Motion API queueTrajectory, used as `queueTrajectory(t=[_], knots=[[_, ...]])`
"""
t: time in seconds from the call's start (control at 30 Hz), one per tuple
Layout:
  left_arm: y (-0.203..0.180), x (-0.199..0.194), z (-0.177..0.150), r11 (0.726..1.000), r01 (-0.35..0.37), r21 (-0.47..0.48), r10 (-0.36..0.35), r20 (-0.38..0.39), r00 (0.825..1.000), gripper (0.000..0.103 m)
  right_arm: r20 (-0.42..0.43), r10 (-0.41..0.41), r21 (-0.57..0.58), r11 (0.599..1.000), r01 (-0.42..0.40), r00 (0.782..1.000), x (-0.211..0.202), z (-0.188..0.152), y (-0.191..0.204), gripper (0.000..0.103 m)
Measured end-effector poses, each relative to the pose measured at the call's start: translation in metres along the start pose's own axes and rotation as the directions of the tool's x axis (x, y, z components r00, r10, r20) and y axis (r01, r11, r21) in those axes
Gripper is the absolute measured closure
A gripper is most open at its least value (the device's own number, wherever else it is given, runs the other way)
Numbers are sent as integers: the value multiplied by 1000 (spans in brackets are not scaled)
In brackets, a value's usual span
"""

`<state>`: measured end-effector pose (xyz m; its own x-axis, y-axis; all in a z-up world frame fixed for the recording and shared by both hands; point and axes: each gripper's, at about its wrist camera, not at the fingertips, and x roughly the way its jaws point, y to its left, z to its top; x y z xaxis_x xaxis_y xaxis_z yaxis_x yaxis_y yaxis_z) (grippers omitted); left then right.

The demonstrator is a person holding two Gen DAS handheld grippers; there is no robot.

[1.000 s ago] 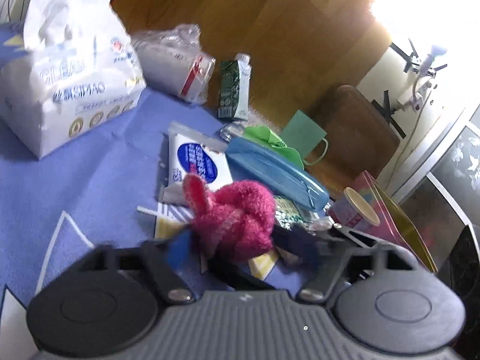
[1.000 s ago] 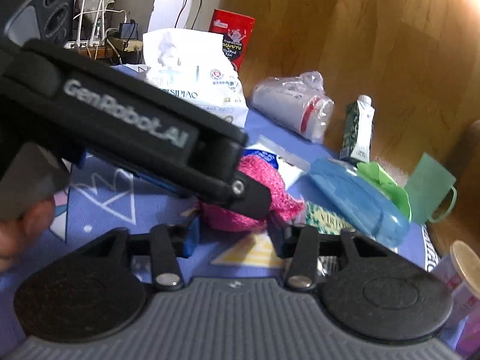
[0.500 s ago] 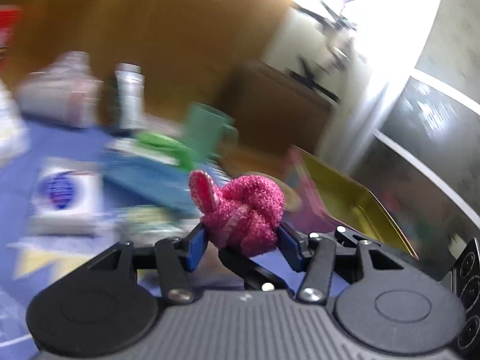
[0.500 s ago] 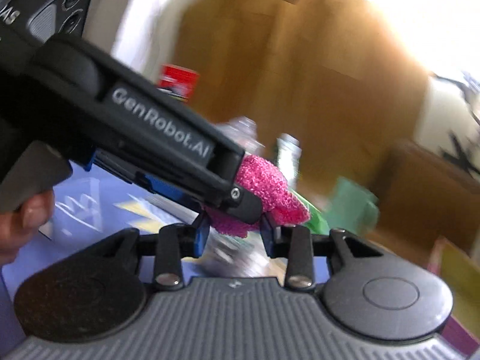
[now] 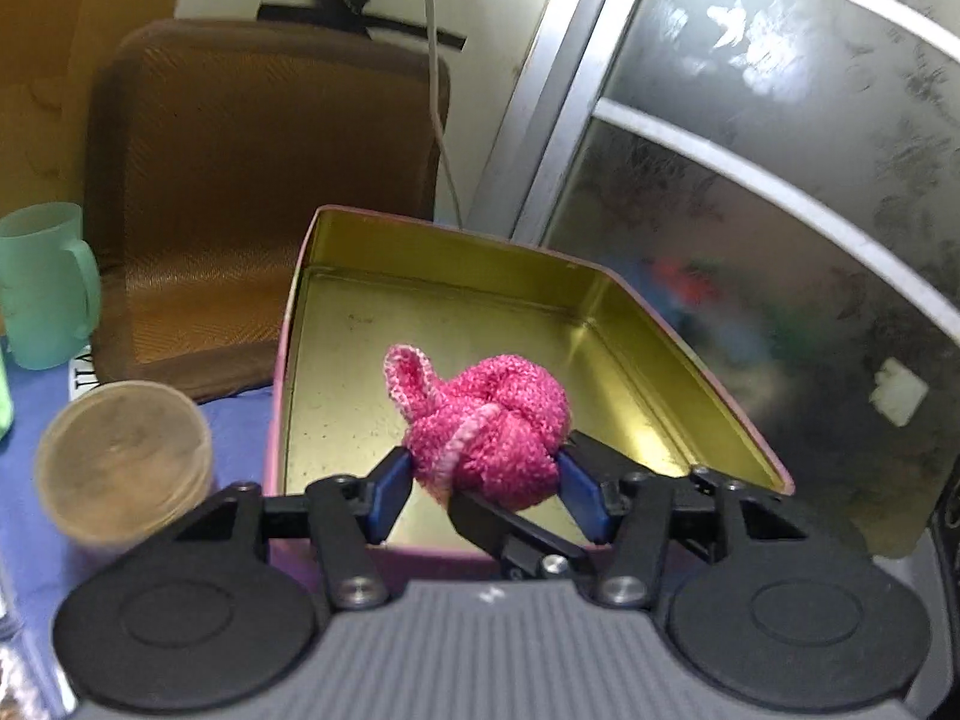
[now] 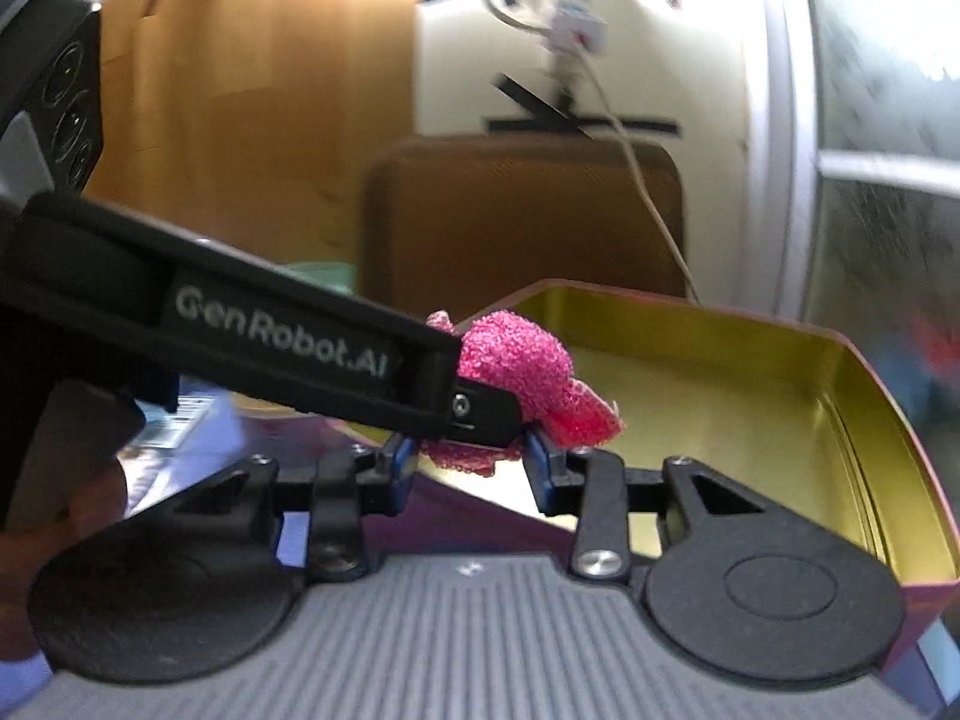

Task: Organize soft objects
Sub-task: 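Carry the pink ball with the left gripper into the tin and release, then grasp the bag of cotton swabs with the left gripper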

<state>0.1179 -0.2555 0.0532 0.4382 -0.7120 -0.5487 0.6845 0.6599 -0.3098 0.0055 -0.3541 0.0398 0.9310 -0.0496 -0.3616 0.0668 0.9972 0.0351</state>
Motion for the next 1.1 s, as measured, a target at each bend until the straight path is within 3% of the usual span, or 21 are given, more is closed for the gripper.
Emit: queueTrajectory(t=[0.03, 0.17, 0.3, 0.53, 0.63, 0.77, 0.9, 1.03, 1.1], knots=[[0, 6, 1, 1000, -16, -4, 16, -8, 1000, 48, -8, -5, 17, 1000, 5, 1000, 6, 0, -5, 59], [1, 13, 2, 998, -69, -6, 69, 1, 998, 41, 8, -64, 48, 997, 64, 998, 16, -5, -15, 37], [5, -6, 0, 997, -70, -18, 71, 42, 997, 40, 34, -87, 64, 994, 85, 996, 1, -13, -19, 37], [18, -92, -28, 999, -45, 7, 43, 177, 983, 36, 148, -44, 41, 998, 39, 988, -33, -14, 13, 38], [33, -125, -43, 999, -54, -8, 55, 206, 977, 36, 165, 28, -4, 1000, -28, 986, -38, -15, 38, 38], [70, -159, -67, 990, -111, -89, 127, 203, 971, 36, 65, 198, -16, 980, -198, 978, -27, -19, 69, 38], [106, -182, -88, 968, -179, -178, 211, 182, 960, 36, -59, 352, 25, 936, -351, 934, -9, -24, 95, 38], [135, -197, -105, 944, -197, -266, 248, 174, 953, 36, -136, 439, 28, 898, -439, 888, 2, -27, 120, 37], [147, -203, -111, 934, -190, -302, 250, 175, 952, 36, -174, 465, 26, 884, -468, 868, 10, -30, 133, 26]])
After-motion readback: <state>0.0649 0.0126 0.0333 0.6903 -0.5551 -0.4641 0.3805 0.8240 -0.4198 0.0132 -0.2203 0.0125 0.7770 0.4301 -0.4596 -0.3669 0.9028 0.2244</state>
